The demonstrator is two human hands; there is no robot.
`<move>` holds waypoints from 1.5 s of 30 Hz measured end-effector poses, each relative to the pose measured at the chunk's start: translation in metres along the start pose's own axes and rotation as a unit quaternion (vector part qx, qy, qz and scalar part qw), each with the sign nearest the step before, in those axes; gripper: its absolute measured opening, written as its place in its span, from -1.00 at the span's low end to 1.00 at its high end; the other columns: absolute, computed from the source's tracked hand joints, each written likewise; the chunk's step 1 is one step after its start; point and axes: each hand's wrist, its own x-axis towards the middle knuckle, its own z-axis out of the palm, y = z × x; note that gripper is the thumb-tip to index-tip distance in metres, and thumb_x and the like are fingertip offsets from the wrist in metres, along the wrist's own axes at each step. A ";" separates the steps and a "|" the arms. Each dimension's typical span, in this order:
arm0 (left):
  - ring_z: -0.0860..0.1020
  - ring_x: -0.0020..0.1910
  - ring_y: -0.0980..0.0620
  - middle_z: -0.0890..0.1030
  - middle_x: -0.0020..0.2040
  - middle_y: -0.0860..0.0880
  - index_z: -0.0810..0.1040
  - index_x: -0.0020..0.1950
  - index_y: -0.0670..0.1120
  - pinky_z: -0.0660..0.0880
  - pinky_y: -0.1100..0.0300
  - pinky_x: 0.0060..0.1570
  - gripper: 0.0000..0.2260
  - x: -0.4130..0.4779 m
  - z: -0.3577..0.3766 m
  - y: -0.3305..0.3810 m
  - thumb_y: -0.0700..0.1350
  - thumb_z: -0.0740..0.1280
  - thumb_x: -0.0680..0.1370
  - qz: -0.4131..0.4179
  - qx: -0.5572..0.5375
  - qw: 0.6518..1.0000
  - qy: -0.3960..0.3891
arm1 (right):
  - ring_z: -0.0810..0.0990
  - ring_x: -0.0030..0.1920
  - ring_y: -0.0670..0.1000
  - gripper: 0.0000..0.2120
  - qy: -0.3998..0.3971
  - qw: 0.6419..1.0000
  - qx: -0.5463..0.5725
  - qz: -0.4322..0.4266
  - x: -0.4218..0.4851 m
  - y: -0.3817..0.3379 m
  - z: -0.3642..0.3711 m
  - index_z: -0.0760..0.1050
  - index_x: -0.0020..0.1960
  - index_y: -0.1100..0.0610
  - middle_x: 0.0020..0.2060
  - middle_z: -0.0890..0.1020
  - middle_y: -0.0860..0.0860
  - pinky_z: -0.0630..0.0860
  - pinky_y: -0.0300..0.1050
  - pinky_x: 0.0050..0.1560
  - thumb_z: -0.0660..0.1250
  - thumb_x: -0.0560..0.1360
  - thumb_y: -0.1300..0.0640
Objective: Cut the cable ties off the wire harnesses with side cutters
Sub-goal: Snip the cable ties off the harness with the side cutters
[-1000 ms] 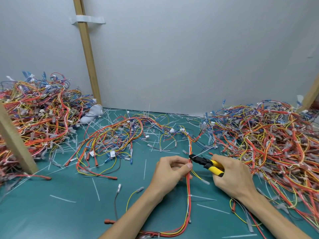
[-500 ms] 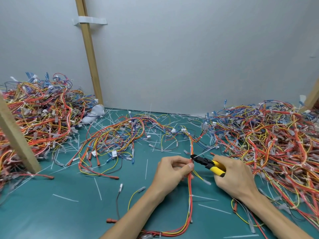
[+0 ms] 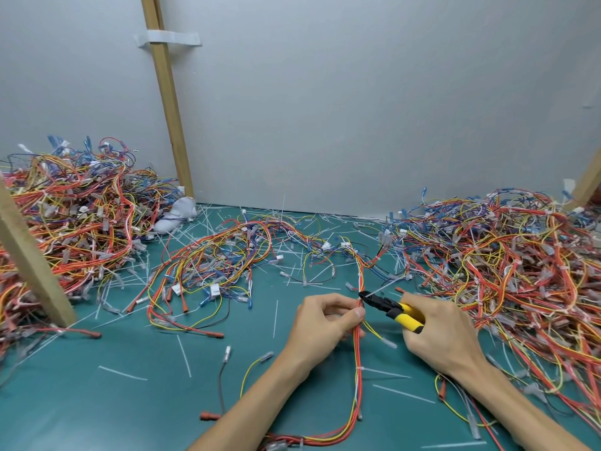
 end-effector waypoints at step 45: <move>0.45 -0.06 0.13 0.47 -0.04 0.13 0.42 0.09 0.06 0.40 0.23 -0.01 -0.61 0.005 -0.032 -0.001 0.19 0.46 0.41 0.227 0.462 0.857 -0.011 | 0.48 -0.29 -0.13 -0.91 0.161 0.942 0.284 0.080 0.005 0.018 0.007 0.52 -0.09 -0.02 -0.32 0.54 -0.12 0.33 -0.11 -0.25 0.26 0.46 0.02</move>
